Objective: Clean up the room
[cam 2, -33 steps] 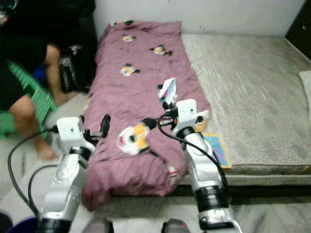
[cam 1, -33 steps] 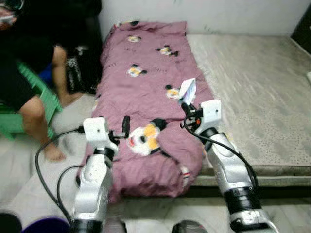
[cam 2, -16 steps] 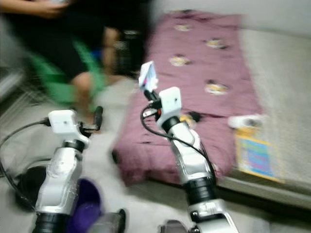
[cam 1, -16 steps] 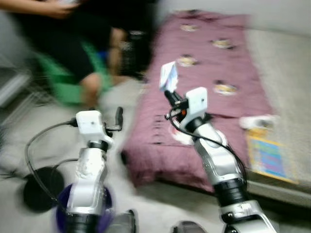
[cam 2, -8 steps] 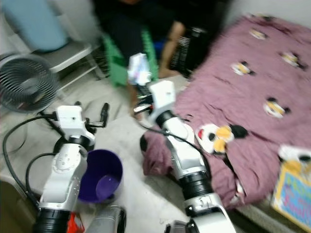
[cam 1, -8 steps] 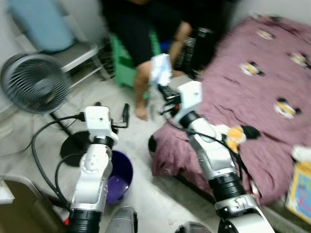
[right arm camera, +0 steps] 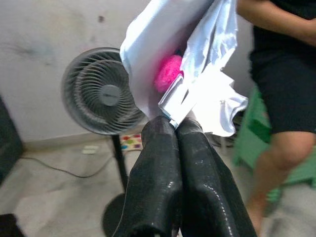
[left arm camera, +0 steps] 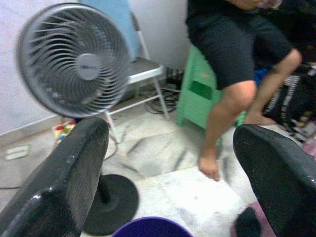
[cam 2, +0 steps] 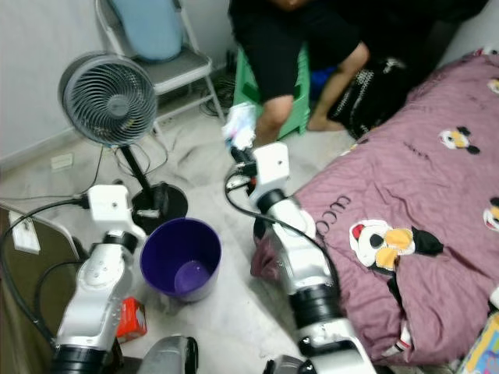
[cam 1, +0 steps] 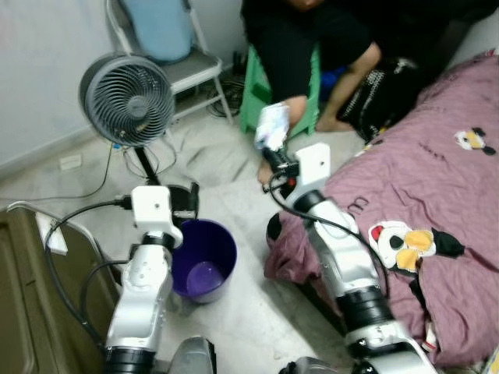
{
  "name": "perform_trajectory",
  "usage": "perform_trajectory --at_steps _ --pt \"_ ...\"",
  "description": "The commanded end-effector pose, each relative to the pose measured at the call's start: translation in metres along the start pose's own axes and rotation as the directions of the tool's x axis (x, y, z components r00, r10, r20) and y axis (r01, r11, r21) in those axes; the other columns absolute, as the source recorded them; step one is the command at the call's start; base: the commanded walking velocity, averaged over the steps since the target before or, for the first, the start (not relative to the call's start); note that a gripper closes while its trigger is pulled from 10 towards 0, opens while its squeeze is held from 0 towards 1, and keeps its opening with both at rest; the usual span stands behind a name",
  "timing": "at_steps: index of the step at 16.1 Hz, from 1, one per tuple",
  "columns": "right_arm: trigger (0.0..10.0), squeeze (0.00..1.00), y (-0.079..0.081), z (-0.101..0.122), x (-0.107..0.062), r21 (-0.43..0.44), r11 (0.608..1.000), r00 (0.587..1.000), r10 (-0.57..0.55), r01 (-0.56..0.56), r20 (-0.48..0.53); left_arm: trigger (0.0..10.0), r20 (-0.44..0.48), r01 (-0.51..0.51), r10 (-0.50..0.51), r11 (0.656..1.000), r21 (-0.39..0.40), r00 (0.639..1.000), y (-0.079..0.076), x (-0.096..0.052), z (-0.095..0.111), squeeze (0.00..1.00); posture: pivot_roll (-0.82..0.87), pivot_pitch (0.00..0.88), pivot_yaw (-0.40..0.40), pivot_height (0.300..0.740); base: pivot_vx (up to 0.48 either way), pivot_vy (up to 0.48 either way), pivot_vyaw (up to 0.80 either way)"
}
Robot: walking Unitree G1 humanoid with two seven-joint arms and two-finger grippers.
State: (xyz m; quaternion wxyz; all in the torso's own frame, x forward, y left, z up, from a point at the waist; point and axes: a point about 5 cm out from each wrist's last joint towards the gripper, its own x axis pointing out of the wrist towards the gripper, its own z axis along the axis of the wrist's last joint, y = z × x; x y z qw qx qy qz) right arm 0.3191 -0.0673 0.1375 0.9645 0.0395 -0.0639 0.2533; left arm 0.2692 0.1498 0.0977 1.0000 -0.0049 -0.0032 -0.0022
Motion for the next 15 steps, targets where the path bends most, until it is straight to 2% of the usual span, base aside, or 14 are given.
perform_trajectory --at_steps 1,4,7,15 --pt "10.0 0.00 -0.001 0.001 0.001 -0.004 1.000 1.000 -0.005 0.005 0.007 10.0 0.037 0.019 -0.019 1.000 -0.011 0.999 -0.004 0.003 0.008 0.00 0.00 0.036 0.009 0.740 0.000 0.000 0.00" --pt "10.0 0.00 -0.003 -0.001 -0.002 -0.010 1.000 1.000 -0.007 0.007 0.003 10.0 0.059 0.062 -0.059 0.996 -0.059 0.997 -0.010 -0.001 0.012 0.00 0.00 0.043 0.007 0.740 0.000 0.000 0.00" --pt "10.0 0.00 -0.003 -0.001 -0.003 -0.005 1.000 1.000 -0.006 0.006 0.004 10.0 0.064 0.080 -0.076 0.995 -0.062 0.995 -0.012 -0.003 0.011 0.00 -0.01 0.046 0.006 0.740 0.000 0.000 0.72" --pt "10.0 0.00 -0.006 -0.002 -0.003 -0.013 1.000 1.000 -0.012 0.012 -0.005 10.0 0.065 0.098 -0.092 0.991 -0.086 0.994 -0.014 -0.004 0.010 0.00 -0.01 0.047 0.003 0.740 0.280 0.000 0.05"
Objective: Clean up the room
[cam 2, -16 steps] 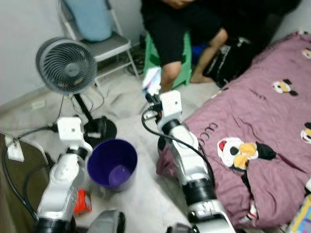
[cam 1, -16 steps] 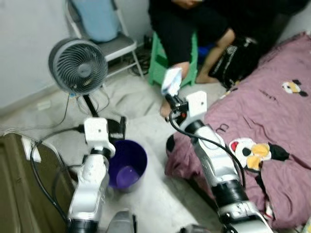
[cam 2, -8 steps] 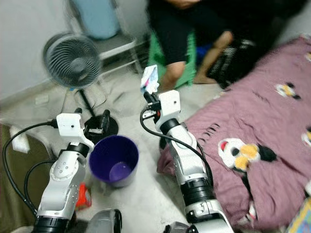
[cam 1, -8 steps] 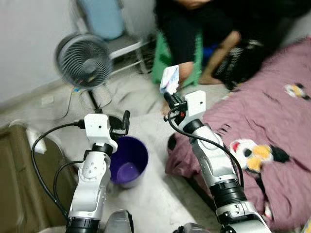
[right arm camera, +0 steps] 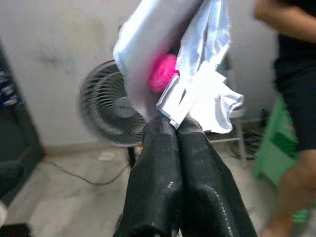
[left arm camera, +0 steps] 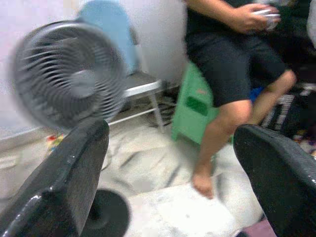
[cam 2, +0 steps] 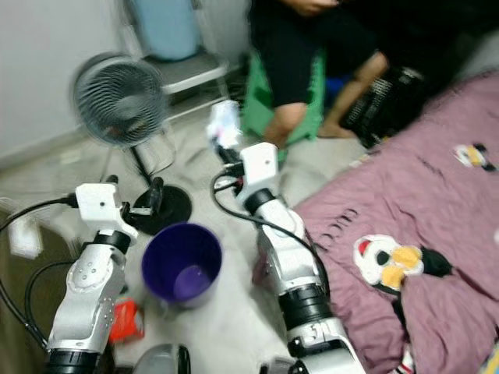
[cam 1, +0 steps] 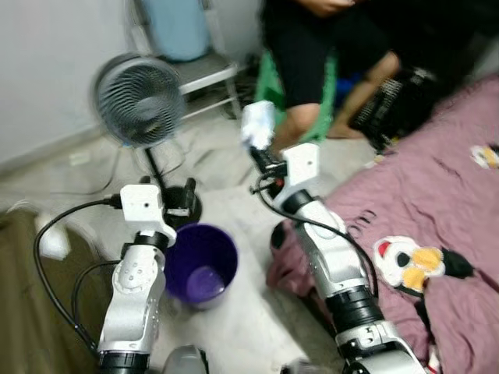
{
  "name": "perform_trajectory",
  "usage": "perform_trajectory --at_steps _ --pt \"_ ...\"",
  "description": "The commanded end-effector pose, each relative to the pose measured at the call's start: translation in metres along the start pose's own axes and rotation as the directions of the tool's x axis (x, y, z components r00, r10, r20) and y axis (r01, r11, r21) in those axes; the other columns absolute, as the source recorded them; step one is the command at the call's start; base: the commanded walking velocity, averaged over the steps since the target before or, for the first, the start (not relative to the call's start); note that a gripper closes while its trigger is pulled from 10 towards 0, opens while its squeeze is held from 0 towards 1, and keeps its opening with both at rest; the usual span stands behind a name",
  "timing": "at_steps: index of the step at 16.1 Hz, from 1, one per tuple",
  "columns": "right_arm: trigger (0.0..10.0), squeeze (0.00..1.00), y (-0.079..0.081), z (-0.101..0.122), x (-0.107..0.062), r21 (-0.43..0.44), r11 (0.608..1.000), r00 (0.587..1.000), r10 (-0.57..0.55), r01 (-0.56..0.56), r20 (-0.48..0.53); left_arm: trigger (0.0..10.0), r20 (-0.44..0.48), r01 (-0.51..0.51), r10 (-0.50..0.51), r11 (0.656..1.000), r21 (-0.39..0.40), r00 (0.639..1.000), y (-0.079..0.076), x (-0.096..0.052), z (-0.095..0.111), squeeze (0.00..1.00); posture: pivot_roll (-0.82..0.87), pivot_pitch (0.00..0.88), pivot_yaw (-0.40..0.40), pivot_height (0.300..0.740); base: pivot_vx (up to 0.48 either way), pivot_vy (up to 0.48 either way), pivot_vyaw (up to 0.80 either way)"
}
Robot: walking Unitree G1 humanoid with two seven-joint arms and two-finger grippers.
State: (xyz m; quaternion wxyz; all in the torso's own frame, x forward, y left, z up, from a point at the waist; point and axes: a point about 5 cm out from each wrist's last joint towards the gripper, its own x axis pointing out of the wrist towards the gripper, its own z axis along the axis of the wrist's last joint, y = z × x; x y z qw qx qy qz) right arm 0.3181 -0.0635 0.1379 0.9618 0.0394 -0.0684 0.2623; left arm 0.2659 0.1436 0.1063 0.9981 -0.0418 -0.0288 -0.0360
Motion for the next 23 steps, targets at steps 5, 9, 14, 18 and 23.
perform_trajectory --at_steps 5,9,14,18,23 --pt "10.0 0.00 -0.0094 -0.0022 -0.0048 -0.015 0.999 0.999 -0.031 0.031 -0.013 10.0 -0.002 0.013 -0.013 1.000 -0.007 1.000 -0.0067 0.0011 -0.0001 0.00 -0.01 0.047 0.004 0.740 0.244 0.000 0.00" --pt "10.0 0.00 -0.0105 -0.0026 -0.0068 -0.032 0.999 1.000 -0.025 0.024 -0.014 10.0 -0.014 0.006 -0.006 1.000 -0.017 1.000 -0.0069 0.0001 -0.0024 0.00 -0.01 0.051 0.003 0.740 0.000 0.000 0.20" --pt "10.0 0.00 -0.0071 -0.0032 -0.0063 -0.019 1.000 1.000 -0.021 0.021 -0.012 10.0 -0.019 0.013 -0.014 1.000 -0.015 1.000 -0.0084 0.0004 -0.0028 0.00 -0.01 0.055 0.007 0.740 0.000 0.000 0.80" --pt "10.0 0.00 -0.0066 -0.0048 -0.0064 -0.016 1.000 1.000 -0.022 0.022 -0.017 10.0 -0.020 0.014 -0.014 1.000 -0.013 1.000 -0.0080 0.0001 -0.0030 0.00 -0.01 0.055 0.008 0.740 0.000 0.000 0.80" --pt "10.0 0.00 -0.0092 -0.0076 -0.0087 -0.020 0.999 0.999 -0.030 0.029 -0.028 10.0 -0.005 -0.035 0.036 0.999 0.035 0.999 0.0001 -0.0019 -0.0035 0.00 -0.01 0.055 0.006 0.740 0.000 0.000 0.76"
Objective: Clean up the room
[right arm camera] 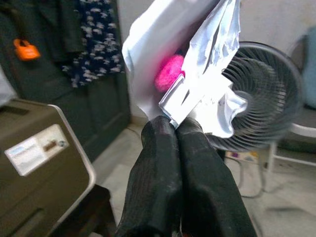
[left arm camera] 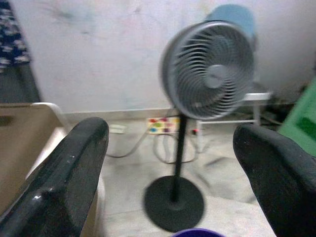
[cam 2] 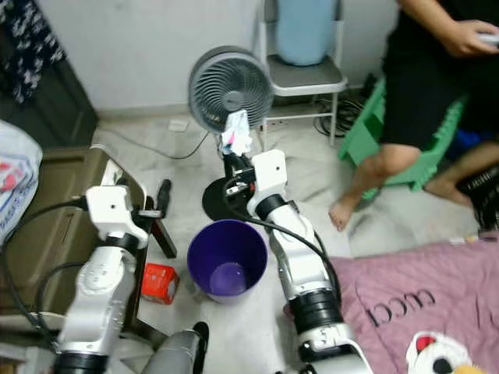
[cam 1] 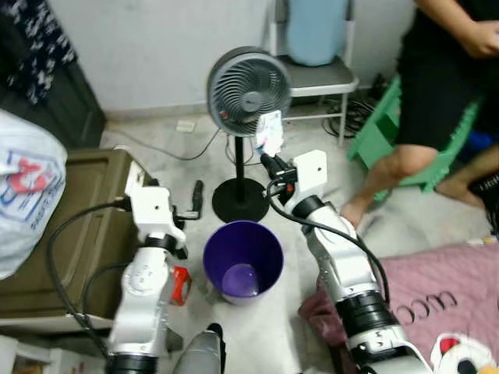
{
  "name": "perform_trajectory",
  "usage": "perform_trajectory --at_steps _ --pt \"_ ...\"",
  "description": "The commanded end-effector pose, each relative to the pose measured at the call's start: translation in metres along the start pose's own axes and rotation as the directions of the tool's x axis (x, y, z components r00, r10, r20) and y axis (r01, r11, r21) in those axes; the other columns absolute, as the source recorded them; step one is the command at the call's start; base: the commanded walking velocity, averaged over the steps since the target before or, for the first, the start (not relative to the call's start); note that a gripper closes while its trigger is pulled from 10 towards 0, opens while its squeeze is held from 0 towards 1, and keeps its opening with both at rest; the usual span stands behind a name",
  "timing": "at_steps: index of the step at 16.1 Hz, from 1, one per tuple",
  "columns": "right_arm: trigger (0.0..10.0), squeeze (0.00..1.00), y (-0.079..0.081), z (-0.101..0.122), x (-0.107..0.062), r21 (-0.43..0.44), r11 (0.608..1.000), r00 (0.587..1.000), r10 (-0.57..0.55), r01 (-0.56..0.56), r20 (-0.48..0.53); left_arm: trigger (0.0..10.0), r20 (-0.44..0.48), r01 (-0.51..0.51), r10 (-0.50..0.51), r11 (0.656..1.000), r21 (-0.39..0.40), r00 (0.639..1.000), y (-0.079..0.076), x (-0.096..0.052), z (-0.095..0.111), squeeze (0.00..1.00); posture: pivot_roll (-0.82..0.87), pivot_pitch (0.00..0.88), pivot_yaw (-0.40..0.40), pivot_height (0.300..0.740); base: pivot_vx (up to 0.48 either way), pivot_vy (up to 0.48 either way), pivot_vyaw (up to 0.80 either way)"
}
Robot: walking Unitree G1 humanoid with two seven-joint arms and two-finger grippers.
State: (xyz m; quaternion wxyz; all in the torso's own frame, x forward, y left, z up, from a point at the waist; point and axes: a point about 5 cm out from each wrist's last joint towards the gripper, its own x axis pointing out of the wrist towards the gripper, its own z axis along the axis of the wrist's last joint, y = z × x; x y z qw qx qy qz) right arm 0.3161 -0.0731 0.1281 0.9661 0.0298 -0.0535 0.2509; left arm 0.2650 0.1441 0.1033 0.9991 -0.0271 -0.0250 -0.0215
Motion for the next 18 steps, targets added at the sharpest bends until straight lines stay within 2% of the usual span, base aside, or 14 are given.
perform_trajectory --at_steps 1,3,5,6,7,9,11,12,14,18 --pt "10.0 0.00 -0.004 0.001 -0.001 -0.010 1.000 1.000 -0.015 0.015 0.003 10.0 0.003 -0.006 0.006 1.000 -0.006 1.000 0.001 -0.001 0.000 0.00 0.00 0.053 0.003 0.740 0.000 0.000 -0.68" --pt "10.0 0.00 -0.013 0.000 -0.006 -0.023 0.999 0.999 -0.049 0.049 -0.003 10.0 0.003 -0.011 0.011 1.000 0.003 1.000 0.008 -0.007 0.000 0.00 0.00 0.049 0.002 0.740 0.000 0.000 0.00" --pt "10.0 0.00 -0.027 -0.002 -0.017 -0.035 0.995 0.995 -0.097 0.096 -0.020 10.0 -0.007 -0.053 0.053 0.998 0.037 0.999 0.023 -0.019 -0.001 0.00 0.00 0.044 -0.004 0.740 0.000 0.000 0.00" --pt "10.0 0.00 -0.028 -0.003 -0.017 -0.037 0.994 0.995 -0.100 0.100 -0.022 10.0 -0.008 -0.058 0.058 0.998 0.041 0.998 0.024 -0.019 -0.001 0.00 0.00 0.043 -0.005 0.740 0.000 0.000 0.00" --pt "10.0 0.00 -0.040 -0.005 -0.025 -0.056 0.986 0.987 -0.160 0.158 -0.031 10.0 -0.026 -0.117 0.119 0.991 0.069 0.993 0.033 -0.024 -0.006 0.00 0.00 0.040 -0.010 0.740 0.000 0.000 0.00" --pt "10.0 0.00 -0.054 -0.003 -0.033 -0.081 0.970 0.973 -0.230 0.227 -0.028 10.0 -0.046 -0.180 0.183 0.982 0.060 0.982 0.041 -0.024 -0.010 0.00 -0.01 0.036 -0.007 0.740 0.000 0.000 0.00" --pt "10.0 0.00 -0.063 -0.003 -0.042 -0.085 0.960 0.962 -0.271 0.268 -0.032 10.0 -0.049 -0.176 0.178 0.983 0.053 0.983 0.042 -0.024 -0.011 0.00 -0.02 0.034 0.002 0.740 0.000 0.000 0.00" --pt "10.0 0.00 -0.063 -0.006 -0.047 -0.094 0.959 0.962 -0.270 0.266 -0.042 10.0 -0.053 -0.161 0.164 0.985 0.057 0.985 0.041 -0.023 -0.011 0.00 -0.02 0.035 0.006 0.740 0.000 0.000 0.00" --pt "10.0 0.00 -0.057 -0.007 -0.047 -0.117 0.964 0.968 -0.246 0.239 -0.048 10.0 -0.053 -0.145 0.148 0.988 0.060 0.988 0.038 -0.021 -0.011 0.00 -0.02 0.038 0.012 0.740 0.000 0.000 0.40" --pt "10.0 0.00 -0.048 -0.007 -0.042 -0.076 0.971 0.972 -0.230 0.227 -0.045 10.0 -0.045 -0.140 0.143 0.988 0.062 0.989 0.036 -0.019 -0.009 0.00 -0.01 0.041 0.006 0.740 0.000 0.000 0.80"
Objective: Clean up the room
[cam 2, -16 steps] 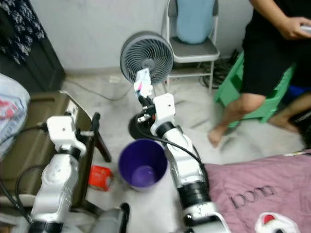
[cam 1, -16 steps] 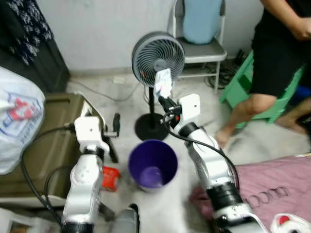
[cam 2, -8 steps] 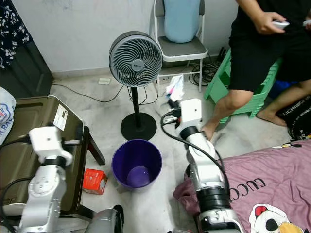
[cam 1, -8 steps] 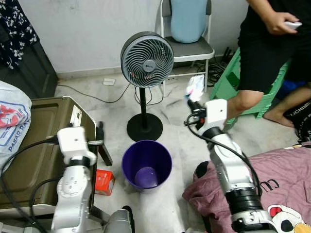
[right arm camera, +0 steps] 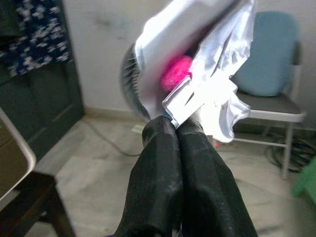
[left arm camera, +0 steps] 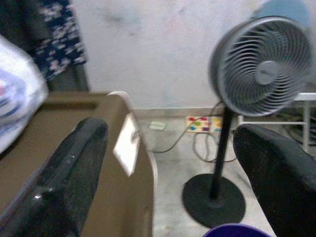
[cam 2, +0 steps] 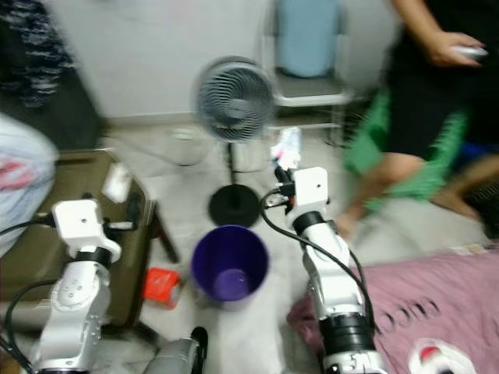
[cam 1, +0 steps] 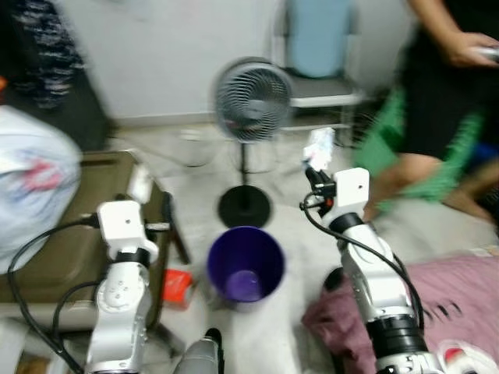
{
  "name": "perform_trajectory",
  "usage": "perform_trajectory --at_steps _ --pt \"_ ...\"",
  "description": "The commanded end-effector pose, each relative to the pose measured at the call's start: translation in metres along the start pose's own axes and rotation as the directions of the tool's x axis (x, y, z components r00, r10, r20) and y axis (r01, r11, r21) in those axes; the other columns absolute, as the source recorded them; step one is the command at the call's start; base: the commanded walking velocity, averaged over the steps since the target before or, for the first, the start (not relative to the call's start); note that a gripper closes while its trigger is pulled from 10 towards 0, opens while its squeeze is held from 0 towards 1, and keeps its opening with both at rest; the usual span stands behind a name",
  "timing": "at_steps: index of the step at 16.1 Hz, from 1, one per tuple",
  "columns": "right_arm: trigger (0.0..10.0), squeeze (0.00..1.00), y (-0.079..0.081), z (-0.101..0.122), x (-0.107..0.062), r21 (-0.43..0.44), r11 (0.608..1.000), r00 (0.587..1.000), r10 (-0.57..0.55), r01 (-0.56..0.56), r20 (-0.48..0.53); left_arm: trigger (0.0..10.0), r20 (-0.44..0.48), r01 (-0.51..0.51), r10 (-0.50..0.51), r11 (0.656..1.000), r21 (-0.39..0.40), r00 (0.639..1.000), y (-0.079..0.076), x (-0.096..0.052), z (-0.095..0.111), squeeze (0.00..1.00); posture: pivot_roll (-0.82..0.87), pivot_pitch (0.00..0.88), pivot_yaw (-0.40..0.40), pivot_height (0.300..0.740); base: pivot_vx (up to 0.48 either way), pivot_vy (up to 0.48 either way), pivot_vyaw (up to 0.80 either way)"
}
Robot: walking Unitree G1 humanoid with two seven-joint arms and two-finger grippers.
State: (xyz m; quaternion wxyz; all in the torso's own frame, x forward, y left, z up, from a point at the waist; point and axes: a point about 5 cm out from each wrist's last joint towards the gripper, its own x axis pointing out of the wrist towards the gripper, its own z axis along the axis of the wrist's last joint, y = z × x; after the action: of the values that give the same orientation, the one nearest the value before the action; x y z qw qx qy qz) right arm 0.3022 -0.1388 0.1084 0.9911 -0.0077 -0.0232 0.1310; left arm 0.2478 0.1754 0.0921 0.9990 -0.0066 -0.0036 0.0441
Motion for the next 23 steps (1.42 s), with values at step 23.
perform_trajectory --at_steps 23 --pt "10.0 0.00 0.013 -0.018 -0.003 0.060 0.997 0.993 -0.032 0.039 -0.111 10.0 0.074 0.376 -0.383 0.922 0.096 0.921 -0.032 -0.009 0.018 0.00 -0.01 0.084 0.017 0.740 0.000 0.000 0.04"
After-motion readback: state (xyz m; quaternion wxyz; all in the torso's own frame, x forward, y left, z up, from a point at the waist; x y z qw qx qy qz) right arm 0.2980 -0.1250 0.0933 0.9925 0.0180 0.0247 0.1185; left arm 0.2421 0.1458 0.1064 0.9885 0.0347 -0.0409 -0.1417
